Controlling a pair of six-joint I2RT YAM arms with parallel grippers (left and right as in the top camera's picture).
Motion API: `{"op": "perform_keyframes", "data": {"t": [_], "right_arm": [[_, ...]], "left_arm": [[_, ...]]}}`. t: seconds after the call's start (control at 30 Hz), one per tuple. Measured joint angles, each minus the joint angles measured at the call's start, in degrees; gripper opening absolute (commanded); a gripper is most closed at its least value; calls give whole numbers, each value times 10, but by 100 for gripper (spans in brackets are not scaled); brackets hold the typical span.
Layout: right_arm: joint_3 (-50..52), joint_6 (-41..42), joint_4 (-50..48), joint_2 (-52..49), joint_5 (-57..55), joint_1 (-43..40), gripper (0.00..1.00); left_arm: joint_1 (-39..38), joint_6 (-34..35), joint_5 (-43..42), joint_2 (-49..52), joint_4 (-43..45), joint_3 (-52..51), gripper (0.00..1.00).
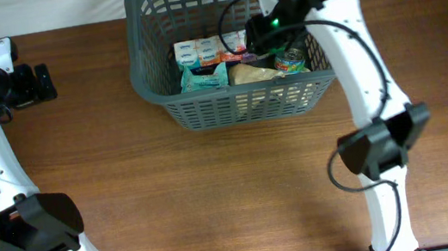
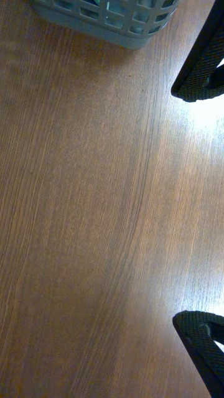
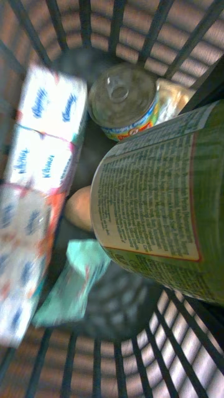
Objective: Pack container
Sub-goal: 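Carry the jar over the basket and release it inside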
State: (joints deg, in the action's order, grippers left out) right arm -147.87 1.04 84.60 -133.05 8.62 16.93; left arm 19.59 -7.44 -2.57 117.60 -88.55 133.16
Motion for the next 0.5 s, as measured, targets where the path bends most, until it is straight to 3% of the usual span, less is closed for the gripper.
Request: {"op": "perform_keyframes", "data": {"t": [0.03,0.07,0.13,0.2,0.5], "right_arm": [[0,0,-4,-18,-1,0,5],[0,0,-6,-33,-1,0,13],[1,0,-6,-62,-2,0,72],[1,3,-6,-75,-2,0,96],[-21,5,53,-64,-1,-9,98]], "left_arm": [[0,0,0,0,0,0,99],[0,0,0,0,0,0,99],[0,0,0,0,0,0,99],[0,0,0,0,0,0,99],[0,0,0,0,0,0,99]]}}
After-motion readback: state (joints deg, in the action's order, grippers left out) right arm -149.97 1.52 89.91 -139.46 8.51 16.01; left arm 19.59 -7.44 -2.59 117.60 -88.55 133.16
